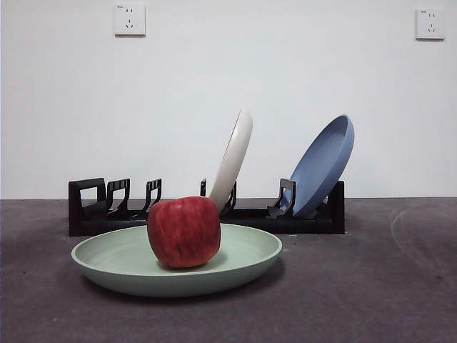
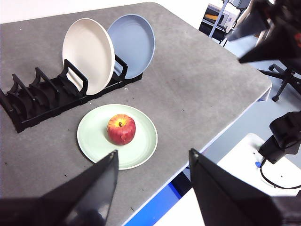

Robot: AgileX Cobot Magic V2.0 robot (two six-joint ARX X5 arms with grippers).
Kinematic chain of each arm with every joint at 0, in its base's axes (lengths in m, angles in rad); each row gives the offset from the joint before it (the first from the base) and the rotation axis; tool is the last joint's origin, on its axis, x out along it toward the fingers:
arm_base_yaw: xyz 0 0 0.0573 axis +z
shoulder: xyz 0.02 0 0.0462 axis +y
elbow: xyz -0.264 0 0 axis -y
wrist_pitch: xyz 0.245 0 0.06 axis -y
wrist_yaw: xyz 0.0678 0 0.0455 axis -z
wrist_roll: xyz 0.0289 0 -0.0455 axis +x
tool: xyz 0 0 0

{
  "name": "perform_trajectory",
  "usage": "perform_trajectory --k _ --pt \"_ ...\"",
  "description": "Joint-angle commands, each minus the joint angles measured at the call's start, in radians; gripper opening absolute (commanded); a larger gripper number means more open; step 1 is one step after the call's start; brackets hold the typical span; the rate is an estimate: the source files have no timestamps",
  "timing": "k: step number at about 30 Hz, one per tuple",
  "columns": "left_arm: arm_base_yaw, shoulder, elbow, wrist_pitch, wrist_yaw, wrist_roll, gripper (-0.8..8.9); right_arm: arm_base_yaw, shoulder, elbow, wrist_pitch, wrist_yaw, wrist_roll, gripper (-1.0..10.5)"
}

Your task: Take the green plate from the plate rack,put the plate on the table,take the apple from the table,put the apple in the plate

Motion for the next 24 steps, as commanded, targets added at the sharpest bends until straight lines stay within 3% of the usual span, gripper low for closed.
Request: perform_trajectory --k 1,11,13,15,17,24 --pt "0.002 -0.003 -0.024 0.004 0.0 -0.027 2.51 0.002 -0.088 -0.084 0.001 0.011 0.06 5.7" --pt "0.002 -0.003 -0.09 0.004 0.02 -0.064 2.51 0.002 -0.289 -0.188 -0.053 0.047 0.145 5.4" --pt "0.002 -0.003 -0.09 0.004 0.035 -0.064 1.98 0.002 -0.293 -0.188 -0.074 0.048 0.145 3.5" --pt "0.002 -0.003 -0.09 0.005 0.034 -0.059 -0.35 0.002 -0.298 -0.188 -0.104 0.054 0.143 0.4" --pt "0.002 -0.003 -0.09 0.004 0.035 -0.059 -0.08 0.002 -0.299 -0.188 -0.11 0.069 0.143 -0.1" --pt "0.002 -0.003 -0.09 0.005 0.036 -0.056 -0.08 0.002 -0.299 -0.188 -0.11 0.072 0.145 -0.1"
